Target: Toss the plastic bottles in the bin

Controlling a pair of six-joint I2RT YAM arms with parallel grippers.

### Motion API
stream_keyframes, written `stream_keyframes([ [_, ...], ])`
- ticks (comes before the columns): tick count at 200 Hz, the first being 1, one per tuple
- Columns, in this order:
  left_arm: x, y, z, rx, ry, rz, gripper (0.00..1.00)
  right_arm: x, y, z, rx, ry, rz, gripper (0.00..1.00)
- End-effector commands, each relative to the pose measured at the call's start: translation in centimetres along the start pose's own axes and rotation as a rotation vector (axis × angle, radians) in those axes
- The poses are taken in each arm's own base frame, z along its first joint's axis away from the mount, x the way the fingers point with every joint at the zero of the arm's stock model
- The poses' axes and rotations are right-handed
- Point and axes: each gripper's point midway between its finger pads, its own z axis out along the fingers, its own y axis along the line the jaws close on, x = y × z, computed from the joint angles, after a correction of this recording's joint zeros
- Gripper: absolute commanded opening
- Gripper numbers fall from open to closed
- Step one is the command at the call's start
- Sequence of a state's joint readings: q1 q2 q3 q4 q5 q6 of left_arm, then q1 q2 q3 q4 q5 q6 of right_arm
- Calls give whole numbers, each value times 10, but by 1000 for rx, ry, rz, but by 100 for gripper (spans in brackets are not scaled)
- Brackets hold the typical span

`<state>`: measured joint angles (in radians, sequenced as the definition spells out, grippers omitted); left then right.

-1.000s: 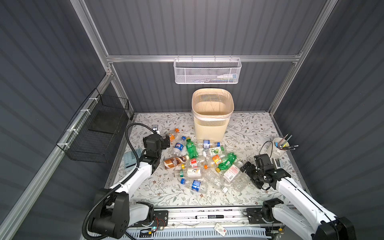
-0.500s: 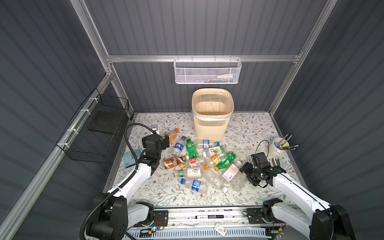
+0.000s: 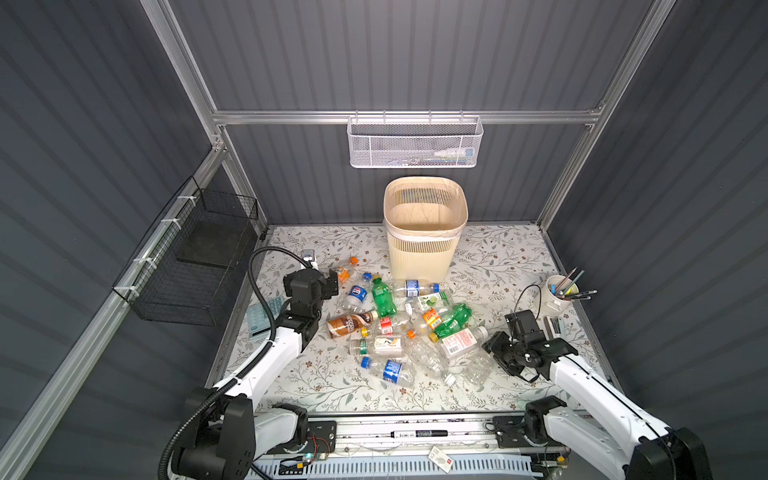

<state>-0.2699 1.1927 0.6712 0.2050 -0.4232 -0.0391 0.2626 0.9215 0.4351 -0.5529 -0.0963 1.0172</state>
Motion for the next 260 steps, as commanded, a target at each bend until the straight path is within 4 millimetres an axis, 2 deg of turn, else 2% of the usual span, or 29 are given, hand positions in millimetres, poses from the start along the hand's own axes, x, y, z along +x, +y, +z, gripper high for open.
stream_keyframes([
  [1,2,0,-5,5,2,-23,100,1,-11,-2,42,-14,-29,53],
  [23,3,0,-5,6,8,-24,100,-15,-2,-23,23,-95,-71,52],
  [44,5,0,-6,7,13,-23,100,-43,19,-65,-27,-233,-130,51],
  [71,6,1,-9,8,16,-30,100,-93,56,-157,-120,-497,-212,49],
  [99,9,0,-11,18,20,-50,100,-141,107,-281,-251,-839,-276,49],
  [103,10,-1,-11,20,24,-52,100,-144,113,-289,-265,-865,-282,50],
  [104,10,-1,-11,22,23,-52,100,-147,117,-298,-282,-889,-284,50],
  [111,11,-2,-10,28,26,-55,100,-154,132,-325,-333,-960,-295,49],
  [125,12,-4,-10,35,33,-60,100,-167,160,-368,-430,-1068,-298,50],
  [140,14,-5,-10,41,42,-60,100,-180,193,-399,-554,-1143,-291,50],
  [157,15,-5,-10,44,59,-50,100,-194,237,-407,-695,-1136,-298,49],
  [167,16,-6,-8,47,71,-46,100,-202,269,-393,-748,-1084,-326,49],
  [170,16,-6,-9,46,72,-45,100,-207,282,-375,-743,-1045,-343,49],
  [179,18,-7,-8,50,80,-43,100,-208,316,-345,-758,-947,-404,50],
  [186,19,-8,-7,53,88,-43,100,-203,343,-323,-777,-854,-468,53],
  [193,20,-8,-7,54,94,-45,100,-198,368,-290,-774,-737,-536,56],
  [199,21,-9,-7,56,99,-45,100,-194,383,-267,-761,-644,-582,59],
  [205,22,-9,-7,57,104,-46,100,-193,389,-250,-729,-581,-605,64],
  [211,21,-9,-7,57,108,-45,100,-195,392,-235,-677,-531,-619,75],
  [216,23,-10,-7,58,115,-42,100,-197,394,-234,-662,-528,-620,88],
  [224,22,-9,-8,56,119,-38,100,-203,392,-241,-644,-561,-607,96],
  [250,20,-6,-11,48,113,-30,100,-204,375,-300,-717,-771,-574,99],
  [260,19,-7,-10,49,112,-30,100,-201,362,-313,-695,-808,-574,99],
])
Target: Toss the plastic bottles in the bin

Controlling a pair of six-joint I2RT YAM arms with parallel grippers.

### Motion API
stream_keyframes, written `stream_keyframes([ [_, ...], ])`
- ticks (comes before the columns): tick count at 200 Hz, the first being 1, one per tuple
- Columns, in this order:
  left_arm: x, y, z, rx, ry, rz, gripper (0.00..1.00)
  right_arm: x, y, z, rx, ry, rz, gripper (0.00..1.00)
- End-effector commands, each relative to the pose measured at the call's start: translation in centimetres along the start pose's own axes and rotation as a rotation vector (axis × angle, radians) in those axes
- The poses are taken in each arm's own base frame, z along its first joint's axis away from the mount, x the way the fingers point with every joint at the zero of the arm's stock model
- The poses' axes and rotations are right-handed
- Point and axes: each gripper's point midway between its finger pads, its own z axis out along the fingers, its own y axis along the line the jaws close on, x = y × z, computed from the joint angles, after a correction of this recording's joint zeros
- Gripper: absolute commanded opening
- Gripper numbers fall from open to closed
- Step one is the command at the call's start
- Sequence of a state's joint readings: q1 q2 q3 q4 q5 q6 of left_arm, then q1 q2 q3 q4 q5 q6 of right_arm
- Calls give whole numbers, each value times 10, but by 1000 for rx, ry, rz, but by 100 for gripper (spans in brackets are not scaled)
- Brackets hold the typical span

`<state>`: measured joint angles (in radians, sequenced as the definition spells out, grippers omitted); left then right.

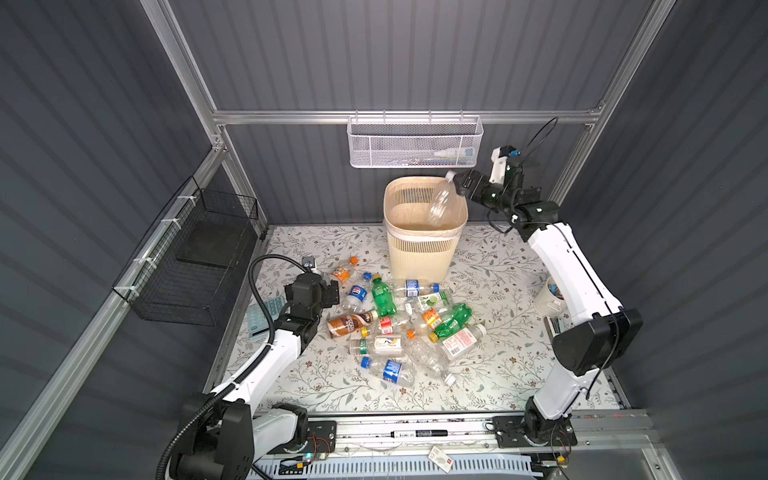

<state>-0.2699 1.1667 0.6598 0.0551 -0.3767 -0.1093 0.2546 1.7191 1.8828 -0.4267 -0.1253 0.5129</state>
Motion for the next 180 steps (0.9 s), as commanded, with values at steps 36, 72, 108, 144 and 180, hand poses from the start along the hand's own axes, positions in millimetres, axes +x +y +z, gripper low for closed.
stream_keyframes([
  [36,-18,-6,0,17,-14,26,100,-51,5,-155,53,-288,-86,99],
  [72,-23,-16,11,46,12,103,100,6,-61,-180,186,-232,-9,99],
  [108,-21,-33,30,105,67,179,100,107,-130,-177,307,-79,119,99],
  [144,-12,-49,47,167,157,250,100,203,-180,-170,391,64,235,99],
  [180,4,-57,65,188,253,333,100,248,-196,-164,365,98,276,99],
])
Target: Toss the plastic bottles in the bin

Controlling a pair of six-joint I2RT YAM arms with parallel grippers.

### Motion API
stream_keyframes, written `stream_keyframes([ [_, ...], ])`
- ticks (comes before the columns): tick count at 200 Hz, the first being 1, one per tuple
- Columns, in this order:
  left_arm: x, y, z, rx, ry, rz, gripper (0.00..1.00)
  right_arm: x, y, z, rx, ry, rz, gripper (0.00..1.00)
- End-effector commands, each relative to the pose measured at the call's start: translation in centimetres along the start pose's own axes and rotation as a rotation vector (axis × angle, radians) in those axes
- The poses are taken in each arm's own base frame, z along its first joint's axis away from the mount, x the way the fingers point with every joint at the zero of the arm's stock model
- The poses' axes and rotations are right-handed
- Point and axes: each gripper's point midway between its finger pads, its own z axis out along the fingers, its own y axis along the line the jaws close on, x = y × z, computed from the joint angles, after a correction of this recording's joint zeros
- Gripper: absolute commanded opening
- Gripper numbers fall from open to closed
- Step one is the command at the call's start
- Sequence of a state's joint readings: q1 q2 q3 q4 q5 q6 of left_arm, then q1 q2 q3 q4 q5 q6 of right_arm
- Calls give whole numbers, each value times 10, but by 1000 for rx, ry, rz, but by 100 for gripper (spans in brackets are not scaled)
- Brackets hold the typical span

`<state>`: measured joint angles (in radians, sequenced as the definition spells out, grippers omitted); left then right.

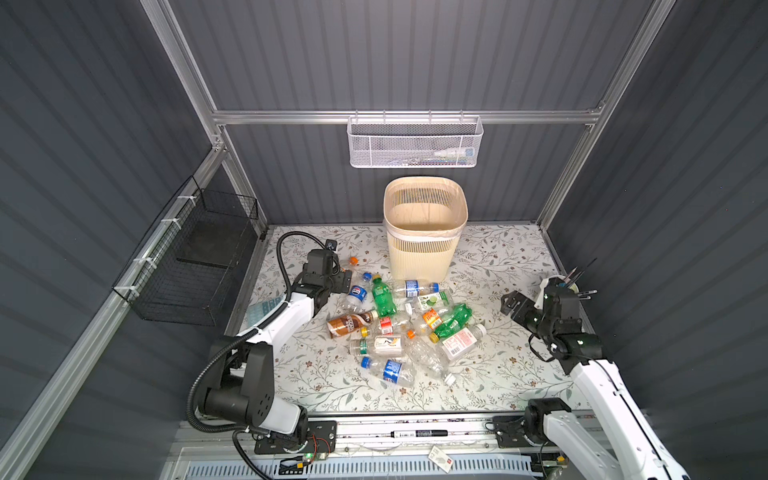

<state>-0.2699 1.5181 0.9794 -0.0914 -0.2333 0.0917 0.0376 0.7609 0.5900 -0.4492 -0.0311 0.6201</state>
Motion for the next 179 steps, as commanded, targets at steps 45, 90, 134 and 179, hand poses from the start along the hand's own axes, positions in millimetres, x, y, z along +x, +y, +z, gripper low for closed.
stream_keyframes([
  [45,13,-16,28,69,159,158,100,17,8,15,-128,-4,25,99],
  [90,20,-26,47,117,228,201,99,23,4,25,-109,32,32,99],
  [134,29,-23,75,82,314,224,96,23,3,24,-103,32,32,99],
  [179,29,-16,95,77,356,211,88,26,0,21,-94,35,26,99],
])
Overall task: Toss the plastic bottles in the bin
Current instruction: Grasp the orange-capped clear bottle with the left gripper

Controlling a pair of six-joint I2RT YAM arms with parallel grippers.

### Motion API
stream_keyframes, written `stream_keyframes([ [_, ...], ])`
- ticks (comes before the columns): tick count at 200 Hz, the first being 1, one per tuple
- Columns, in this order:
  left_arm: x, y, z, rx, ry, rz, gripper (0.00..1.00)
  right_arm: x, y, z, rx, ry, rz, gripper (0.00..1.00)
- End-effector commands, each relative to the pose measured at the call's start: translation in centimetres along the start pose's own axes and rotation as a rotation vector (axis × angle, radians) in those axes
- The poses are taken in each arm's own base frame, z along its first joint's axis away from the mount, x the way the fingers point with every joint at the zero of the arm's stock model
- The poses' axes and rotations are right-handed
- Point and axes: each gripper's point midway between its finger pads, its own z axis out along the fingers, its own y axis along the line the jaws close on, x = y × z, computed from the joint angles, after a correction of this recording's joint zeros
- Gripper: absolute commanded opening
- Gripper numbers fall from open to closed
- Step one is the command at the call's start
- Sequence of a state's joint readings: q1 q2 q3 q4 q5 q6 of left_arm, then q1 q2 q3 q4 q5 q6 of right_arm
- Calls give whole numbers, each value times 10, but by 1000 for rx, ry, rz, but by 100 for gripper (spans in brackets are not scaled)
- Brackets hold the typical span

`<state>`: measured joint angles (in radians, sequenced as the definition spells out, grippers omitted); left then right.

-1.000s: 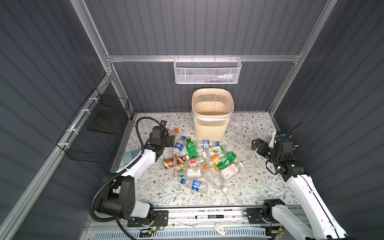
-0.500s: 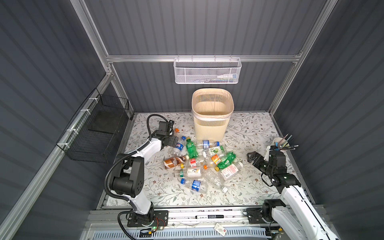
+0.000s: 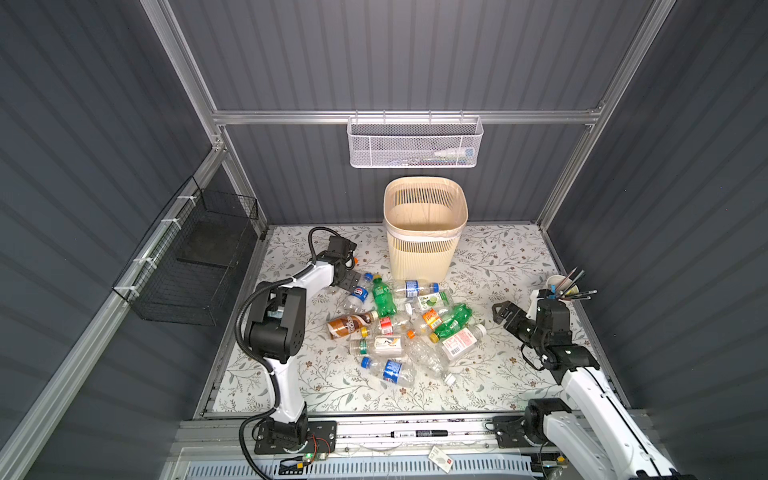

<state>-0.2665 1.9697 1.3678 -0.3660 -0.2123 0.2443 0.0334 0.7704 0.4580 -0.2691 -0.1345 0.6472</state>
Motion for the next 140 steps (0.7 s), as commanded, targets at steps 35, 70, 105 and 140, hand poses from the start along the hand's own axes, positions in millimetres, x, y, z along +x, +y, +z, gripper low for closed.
stream_keyframes([
  [35,3,11,9,52,51,-35,69,6,-6,-4,16,9,4,99],
  [70,-3,9,-2,70,15,-49,49,5,-5,-7,9,1,10,99],
  [105,-35,21,-44,62,-116,-111,38,-1,0,-14,1,-18,3,99],
  [140,-95,59,-166,-14,-456,-221,32,-12,3,-27,11,-64,-28,99],
])
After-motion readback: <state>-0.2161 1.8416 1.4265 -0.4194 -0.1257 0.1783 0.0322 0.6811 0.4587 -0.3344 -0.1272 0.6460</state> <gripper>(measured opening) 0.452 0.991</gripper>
